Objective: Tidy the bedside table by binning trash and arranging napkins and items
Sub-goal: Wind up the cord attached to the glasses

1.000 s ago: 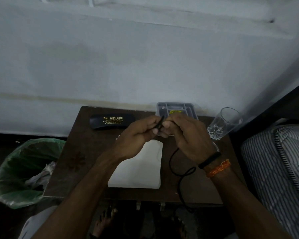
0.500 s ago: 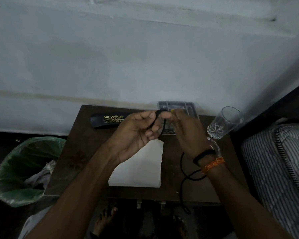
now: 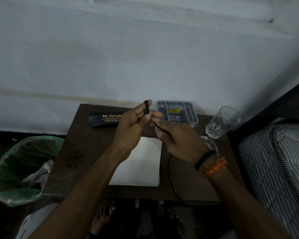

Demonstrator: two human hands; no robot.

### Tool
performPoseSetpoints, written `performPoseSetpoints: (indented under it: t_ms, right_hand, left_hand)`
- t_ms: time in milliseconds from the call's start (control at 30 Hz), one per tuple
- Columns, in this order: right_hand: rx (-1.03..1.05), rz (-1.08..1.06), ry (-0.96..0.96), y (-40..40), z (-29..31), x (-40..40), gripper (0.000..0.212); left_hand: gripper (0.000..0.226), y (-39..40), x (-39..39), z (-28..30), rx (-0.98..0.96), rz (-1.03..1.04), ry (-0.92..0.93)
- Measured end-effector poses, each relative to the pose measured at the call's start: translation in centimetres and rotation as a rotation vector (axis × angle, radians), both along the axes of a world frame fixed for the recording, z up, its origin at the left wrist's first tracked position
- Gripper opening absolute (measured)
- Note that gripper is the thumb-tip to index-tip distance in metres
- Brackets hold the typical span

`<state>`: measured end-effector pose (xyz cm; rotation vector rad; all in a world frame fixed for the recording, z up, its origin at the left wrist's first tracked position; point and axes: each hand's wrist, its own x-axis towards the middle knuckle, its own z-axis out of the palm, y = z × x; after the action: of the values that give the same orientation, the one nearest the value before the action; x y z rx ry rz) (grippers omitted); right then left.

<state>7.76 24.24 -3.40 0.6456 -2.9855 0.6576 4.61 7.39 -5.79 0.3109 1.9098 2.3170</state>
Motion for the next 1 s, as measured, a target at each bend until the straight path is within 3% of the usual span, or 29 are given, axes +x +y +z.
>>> performPoseSetpoints:
  t_ms: [233,433,567,700,867,1000]
  right_hand:
    - [0.18,0.052,-0.026,-0.3,-0.3,0.5,0.027]
    - [0.159,0.111,-0.042,-0.7,0.3,0.6,0.035]
    - [0.037,0.117,0.003,0.2,1.5,0.5,0.023]
    - [-0.061,0.016,0.169,1.5,2.1,0.4,0.016]
    - [-0.085,-0.128,0.339,2.2,1.8,0.1,0.011]
    - [-0.098,-0.185,0.336,2.0,1.2,-0.1,0.011]
  left_hand:
    - [0.035,0.2,-0.5,0.2,0.242,0.036,-0.197]
    - [0.042,0.8,0.6,0.3,-0.03,0.069,-0.01]
    - [0.033,0.9,0.9,0.6,-0.143,-0.084,0.027]
    - [0.03,1.0,1.0,0.8,-0.156,-0.22,0.011]
    - [0.034,1.3,1.5,0.9,-0.315,-0.332,0.11]
    - [0.034,1.1,1.3,1.0,-0.176,-0.36,0.047]
